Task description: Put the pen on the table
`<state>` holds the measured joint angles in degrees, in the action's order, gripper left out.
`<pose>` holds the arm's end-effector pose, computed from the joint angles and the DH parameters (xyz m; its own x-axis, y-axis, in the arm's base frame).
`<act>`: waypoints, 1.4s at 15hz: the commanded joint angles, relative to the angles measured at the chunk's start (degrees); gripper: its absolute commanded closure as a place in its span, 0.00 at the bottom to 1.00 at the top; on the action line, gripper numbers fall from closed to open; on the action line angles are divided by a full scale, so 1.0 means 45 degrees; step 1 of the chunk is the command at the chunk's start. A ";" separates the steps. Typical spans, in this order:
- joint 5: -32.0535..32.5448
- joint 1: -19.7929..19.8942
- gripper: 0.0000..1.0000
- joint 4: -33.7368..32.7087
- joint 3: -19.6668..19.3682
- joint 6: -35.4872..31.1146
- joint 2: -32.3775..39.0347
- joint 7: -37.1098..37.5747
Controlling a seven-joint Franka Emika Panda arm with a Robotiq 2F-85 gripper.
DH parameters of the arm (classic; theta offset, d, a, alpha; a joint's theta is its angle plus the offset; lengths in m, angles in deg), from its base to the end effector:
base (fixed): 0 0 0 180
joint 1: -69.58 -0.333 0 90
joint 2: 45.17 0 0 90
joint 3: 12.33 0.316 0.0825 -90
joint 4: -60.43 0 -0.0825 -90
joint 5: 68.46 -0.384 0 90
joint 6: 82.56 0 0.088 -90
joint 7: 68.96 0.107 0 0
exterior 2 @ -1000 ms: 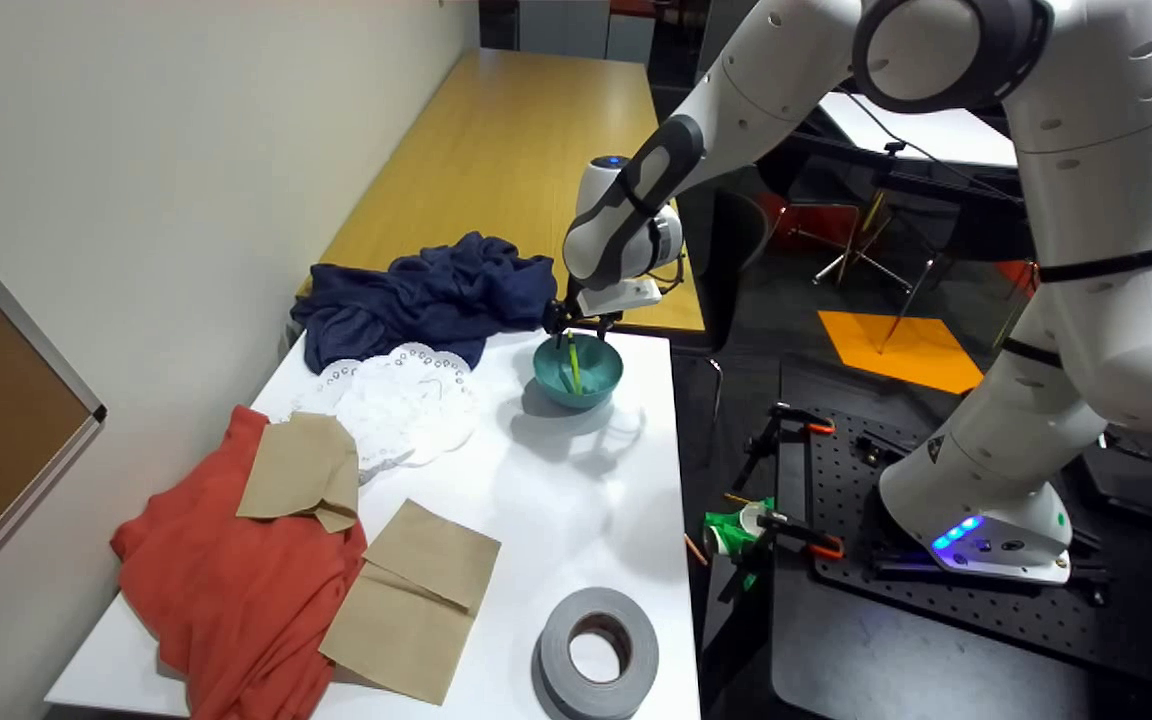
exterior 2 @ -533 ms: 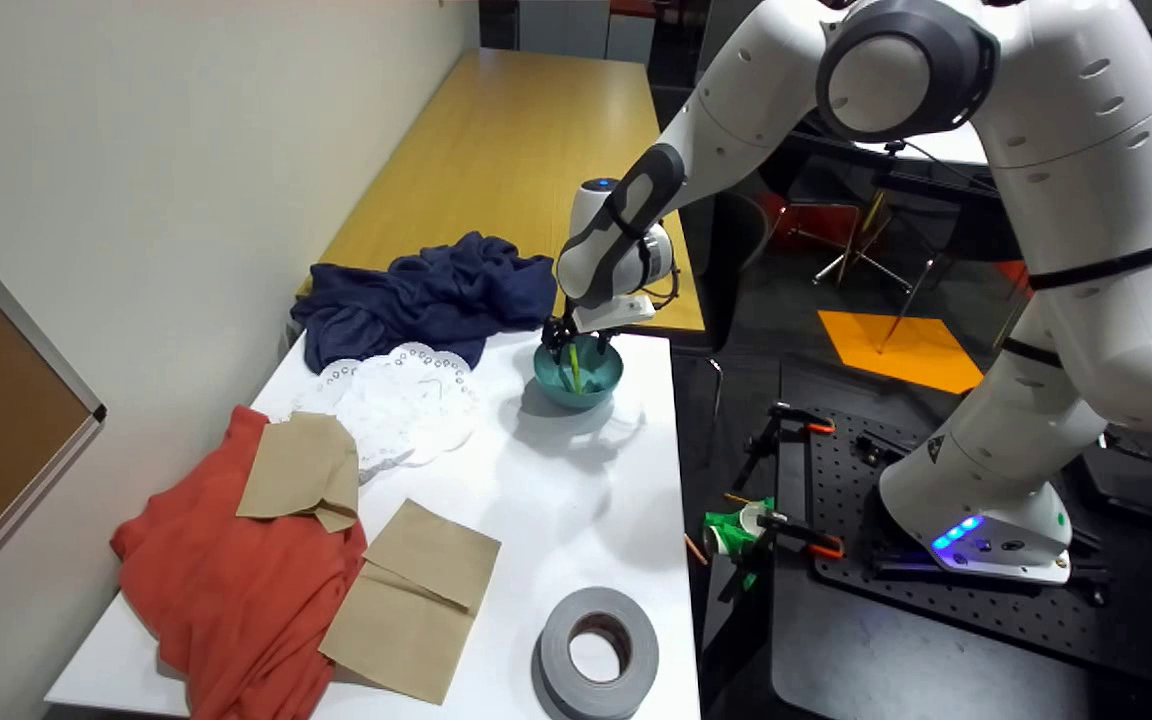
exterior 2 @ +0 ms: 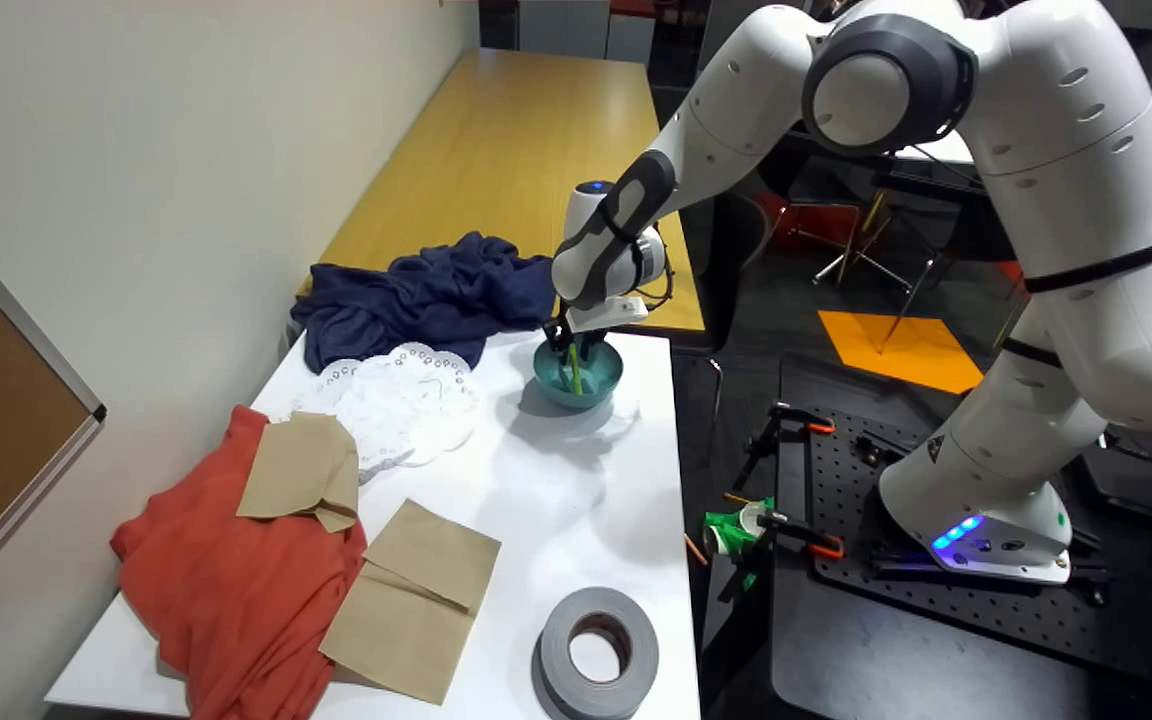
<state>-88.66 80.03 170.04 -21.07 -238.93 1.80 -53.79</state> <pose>0.5659 -0.2116 0.0671 0.6419 -0.7667 0.0053 -0.7661 -0.6417 -0.0367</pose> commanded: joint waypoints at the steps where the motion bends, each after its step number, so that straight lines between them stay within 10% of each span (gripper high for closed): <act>1: 0.0156 0.0117 0.88 -0.0438 -0.0013 0.0530 -0.0018 0.0416; 3: 0.0170 0.0112 0.99 -0.0318 -0.0017 0.0500 -0.0231 0.0370; 14: 0.1898 -0.0904 0.96 0.3400 0.0117 0.0398 -0.6257 -0.0806; 21: 0.2641 -0.1689 0.96 0.3535 0.1364 0.1529 -0.6940 -0.1883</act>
<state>-77.62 73.11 185.01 -16.46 -233.95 -28.70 -59.62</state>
